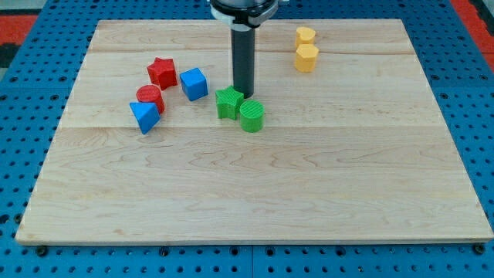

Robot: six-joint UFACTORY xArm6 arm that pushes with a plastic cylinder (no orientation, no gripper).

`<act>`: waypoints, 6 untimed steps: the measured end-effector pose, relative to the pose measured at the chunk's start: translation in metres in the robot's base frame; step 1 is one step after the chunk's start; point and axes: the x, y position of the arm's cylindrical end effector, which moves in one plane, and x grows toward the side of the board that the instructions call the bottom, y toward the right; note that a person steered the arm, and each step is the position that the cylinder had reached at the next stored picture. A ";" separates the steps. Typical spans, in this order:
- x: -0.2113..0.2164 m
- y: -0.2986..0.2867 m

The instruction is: Separate the yellow heart and the yellow hexagon

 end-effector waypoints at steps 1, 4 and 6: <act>0.000 0.006; -0.041 0.184; -0.143 0.174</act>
